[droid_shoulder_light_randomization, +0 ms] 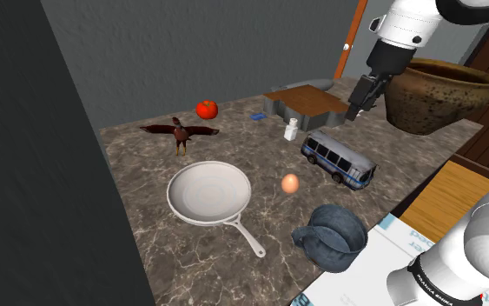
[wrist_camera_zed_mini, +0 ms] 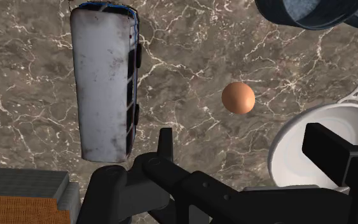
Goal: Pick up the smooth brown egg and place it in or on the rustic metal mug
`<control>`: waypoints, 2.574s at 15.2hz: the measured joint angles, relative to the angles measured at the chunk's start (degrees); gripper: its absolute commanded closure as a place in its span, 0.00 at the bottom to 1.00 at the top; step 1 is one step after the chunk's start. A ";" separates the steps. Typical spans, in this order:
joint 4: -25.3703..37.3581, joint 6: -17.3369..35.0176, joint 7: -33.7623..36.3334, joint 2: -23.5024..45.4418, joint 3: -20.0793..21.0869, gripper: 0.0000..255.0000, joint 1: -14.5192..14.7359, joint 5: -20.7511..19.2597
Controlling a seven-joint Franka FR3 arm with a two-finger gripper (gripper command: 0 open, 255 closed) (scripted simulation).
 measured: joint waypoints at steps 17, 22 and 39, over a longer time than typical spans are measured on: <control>-16.89 34.31 12.39 12.38 16.23 0.00 0.97 -2.25; -17.80 43.52 17.52 19.98 21.10 0.00 -1.57 -6.15; -18.87 50.06 20.14 25.50 22.98 1.00 -4.26 -9.58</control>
